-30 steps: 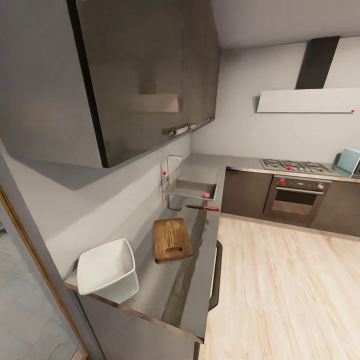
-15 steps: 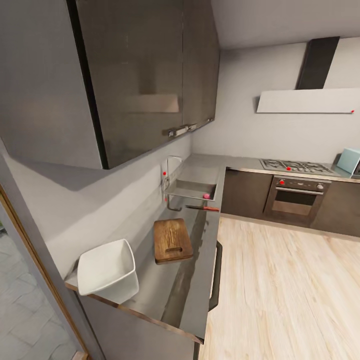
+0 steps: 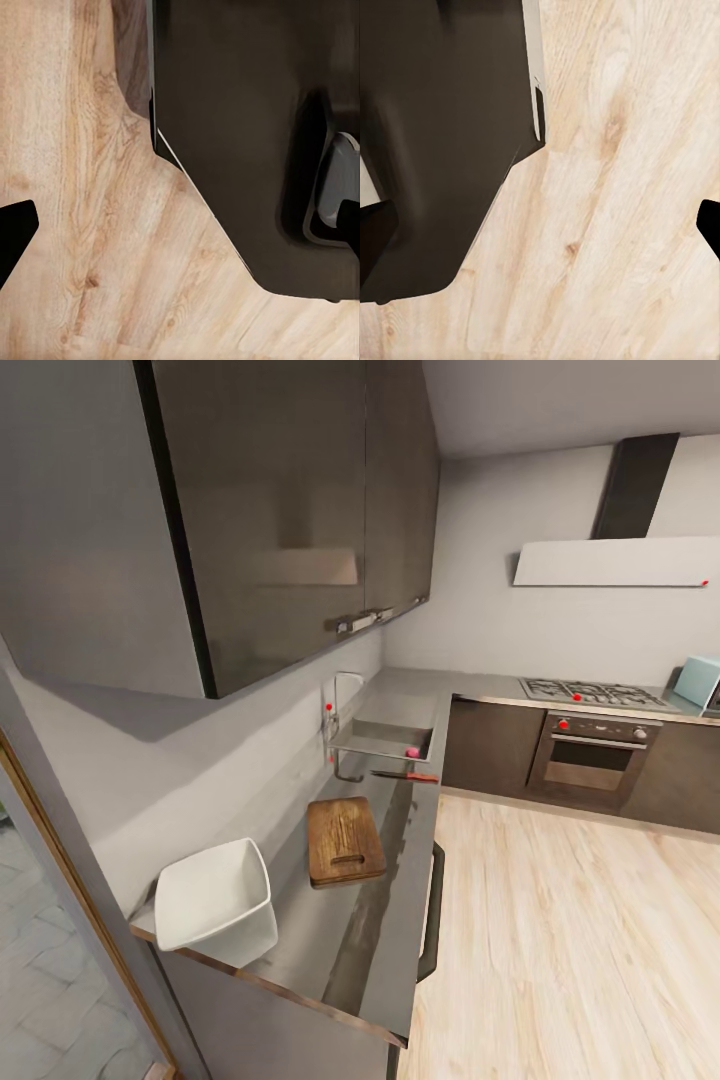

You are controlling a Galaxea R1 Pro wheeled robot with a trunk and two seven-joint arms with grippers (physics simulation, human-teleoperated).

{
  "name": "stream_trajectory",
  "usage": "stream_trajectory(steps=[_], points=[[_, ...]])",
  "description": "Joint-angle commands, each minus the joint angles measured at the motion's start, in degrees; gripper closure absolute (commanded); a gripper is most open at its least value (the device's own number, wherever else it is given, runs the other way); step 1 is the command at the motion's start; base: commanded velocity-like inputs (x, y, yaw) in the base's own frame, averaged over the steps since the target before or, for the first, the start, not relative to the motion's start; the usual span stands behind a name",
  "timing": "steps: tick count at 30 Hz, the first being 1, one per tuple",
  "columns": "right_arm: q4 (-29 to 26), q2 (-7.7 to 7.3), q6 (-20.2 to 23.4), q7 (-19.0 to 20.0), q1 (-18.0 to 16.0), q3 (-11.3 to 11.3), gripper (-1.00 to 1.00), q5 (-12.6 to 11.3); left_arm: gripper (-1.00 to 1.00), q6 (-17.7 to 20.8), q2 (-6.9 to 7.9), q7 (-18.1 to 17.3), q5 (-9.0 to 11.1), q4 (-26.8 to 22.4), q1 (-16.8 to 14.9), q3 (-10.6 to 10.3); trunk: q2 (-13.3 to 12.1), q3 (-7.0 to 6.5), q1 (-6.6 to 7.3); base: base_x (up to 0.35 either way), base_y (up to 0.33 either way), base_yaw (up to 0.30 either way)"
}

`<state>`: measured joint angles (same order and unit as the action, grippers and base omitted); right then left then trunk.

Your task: In the kitchen, take the Vidalia onion out of the sink, dice it on the chopping board with the paring knife, put the diced onion into the bowl on the countertop, then place both the paring knife and the chopping board into the sink.

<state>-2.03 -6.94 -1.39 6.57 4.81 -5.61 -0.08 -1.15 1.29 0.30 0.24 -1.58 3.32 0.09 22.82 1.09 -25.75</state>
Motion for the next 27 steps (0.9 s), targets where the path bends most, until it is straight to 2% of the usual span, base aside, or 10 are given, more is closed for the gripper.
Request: stream_trajectory(steps=[1, 8, 10, 11, 14, 16, 21, 24, 25, 27], points=[[-0.1, -0.01, -0.1, 0.3, 0.0, -0.5, -1.0, 0.0, -1.0, -0.1, -0.12, 0.0, 0.0, -0.1, 0.0, 0.0, 0.1, 0.1, -0.03, 0.0, 0.0, 0.0], [-1.2, -0.01, -0.1, 0.3, 0.0, -0.4, -1.0, 0.1, -1.0, -0.4, -0.32, -0.1, 0.0, -0.1, 0.0, 0.0, 0.1, 0.1, -0.03, 0.0, 0.0, 0.0], [-5.9, -0.36, 0.1, 0.3, 0.0, -0.2, -1.0, 0.3, -1.0, -0.4, -0.3, -0.1, 0.0, -0.1, 0.0, 0.0, 0.1, 0.1, -0.03, 0.0, 0.0, 0.0], [-10.6, -1.32, 0.1, 0.2, 0.0, -0.2, -1.0, 0.3, -1.0, -0.4, -0.26, -0.1, 0.0, -0.1, 0.0, 0.0, 0.1, 0.1, -0.03, 0.0, 0.0, 0.0], [-16.0, -3.04, 0.2, 0.1, 0.0, -0.3, -1.0, 0.3, -1.0, -0.4, -0.24, -0.1, 0.0, -0.1, 0.0, -0.1, 0.1, 0.1, -0.03, 0.0, 0.0, 0.0], [-26.4, -5.11, 0.4, 0.1, 0.0, -0.6, -1.0, 0.1, -1.0, -0.4, -0.23, -0.1, 0.0, -0.2, 0.0, -0.1, 0.1, 0.1, -0.03, 0.0, 0.0, 0.0], [-39.7, -5.89, 0.8, -0.3, -0.3, -2.1, -1.0, 0.0, -1.0, -0.4, -0.28, -0.1, 0.0, -0.2, 0.0, -0.1, 0.1, 0.1, -0.03, 0.0, 0.0, 0.0], [-47.4, -6.0, 1.7, -1.9, -0.9, -2.8, -1.0, -0.1, -1.0, -0.4, -0.35, -0.1, 0.0, -0.2, 0.0, -0.1, 0.1, 0.1, -0.03, 0.0, 0.0, 0.0], [-54.9, -6.04, 4.3, -4.9, -2.4, -3.1, -1.0, -0.1, -1.0, -0.4, -0.38, -0.1, -0.1, -0.2, 0.0, -0.1, 0.1, 0.1, -0.03, 0.0, 0.0, 0.0], [-59.5, -6.06, 7.5, -7.3, -4.5, -3.2, -1.0, -0.1, -1.0, -0.4, -0.38, -0.1, -0.1, -0.2, 0.0, -0.1, 0.1, 0.1, -0.03, 0.0, 0.0, 0.0]])
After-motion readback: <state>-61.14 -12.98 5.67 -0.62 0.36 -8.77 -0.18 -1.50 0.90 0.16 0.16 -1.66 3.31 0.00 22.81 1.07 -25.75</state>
